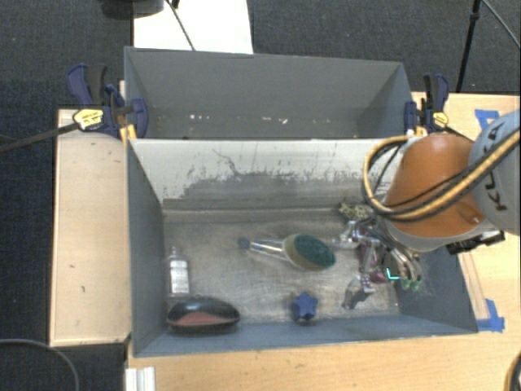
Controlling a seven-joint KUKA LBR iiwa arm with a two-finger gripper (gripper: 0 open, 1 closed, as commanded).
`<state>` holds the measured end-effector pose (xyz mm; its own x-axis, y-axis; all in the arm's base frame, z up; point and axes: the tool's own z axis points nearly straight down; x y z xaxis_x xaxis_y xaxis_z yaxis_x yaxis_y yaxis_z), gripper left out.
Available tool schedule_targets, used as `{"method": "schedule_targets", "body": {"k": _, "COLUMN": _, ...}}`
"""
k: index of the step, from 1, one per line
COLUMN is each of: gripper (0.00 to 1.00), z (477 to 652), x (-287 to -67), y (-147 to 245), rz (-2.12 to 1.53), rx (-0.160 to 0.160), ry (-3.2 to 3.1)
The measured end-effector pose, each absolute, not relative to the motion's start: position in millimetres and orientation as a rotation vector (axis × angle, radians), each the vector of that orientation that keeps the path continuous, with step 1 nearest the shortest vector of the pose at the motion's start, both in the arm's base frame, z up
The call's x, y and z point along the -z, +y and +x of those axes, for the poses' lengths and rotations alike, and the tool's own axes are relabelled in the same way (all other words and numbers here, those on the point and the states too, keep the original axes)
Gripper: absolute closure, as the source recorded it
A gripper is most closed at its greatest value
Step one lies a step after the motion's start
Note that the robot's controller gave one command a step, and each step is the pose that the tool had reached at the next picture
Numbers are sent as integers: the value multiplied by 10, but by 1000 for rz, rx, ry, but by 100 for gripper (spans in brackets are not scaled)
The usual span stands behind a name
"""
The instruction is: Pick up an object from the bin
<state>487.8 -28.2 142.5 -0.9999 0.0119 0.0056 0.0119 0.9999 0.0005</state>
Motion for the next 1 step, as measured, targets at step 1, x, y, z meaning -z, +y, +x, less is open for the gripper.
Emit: {"method": "schedule_targets", "body": {"k": 1, "gripper": 0, "z": 5169, "x": -935, "y": 101, "rz": -137, "rx": 1, "ry": -3144}}
